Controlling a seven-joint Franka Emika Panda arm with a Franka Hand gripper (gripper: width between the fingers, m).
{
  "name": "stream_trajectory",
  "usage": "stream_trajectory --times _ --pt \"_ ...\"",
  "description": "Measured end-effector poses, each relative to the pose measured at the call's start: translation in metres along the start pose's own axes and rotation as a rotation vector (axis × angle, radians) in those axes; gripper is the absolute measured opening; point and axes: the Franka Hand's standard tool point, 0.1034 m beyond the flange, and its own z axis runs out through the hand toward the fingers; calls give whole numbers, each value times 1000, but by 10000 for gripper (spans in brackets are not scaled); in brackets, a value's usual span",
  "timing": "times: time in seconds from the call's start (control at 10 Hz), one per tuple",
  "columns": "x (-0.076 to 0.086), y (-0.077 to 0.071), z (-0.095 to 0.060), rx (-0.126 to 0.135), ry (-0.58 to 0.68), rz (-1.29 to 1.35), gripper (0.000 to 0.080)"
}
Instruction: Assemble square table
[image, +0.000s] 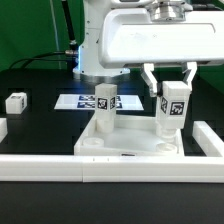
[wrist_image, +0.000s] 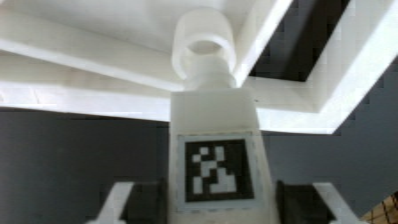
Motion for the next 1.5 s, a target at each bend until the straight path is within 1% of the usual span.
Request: stream_trajectory --times 0.4,0.6,1.1,1.4,1.5 --pt "-4 0 5 1 -10 -2 294" --pt "-5 0 10 1 -11 -2 294" --pt "-15 -1 22 2 -26 -1 294" --pt "-15 0 22 0 -17 -1 294" --pt "-15 0 22 0 -17 -1 388"
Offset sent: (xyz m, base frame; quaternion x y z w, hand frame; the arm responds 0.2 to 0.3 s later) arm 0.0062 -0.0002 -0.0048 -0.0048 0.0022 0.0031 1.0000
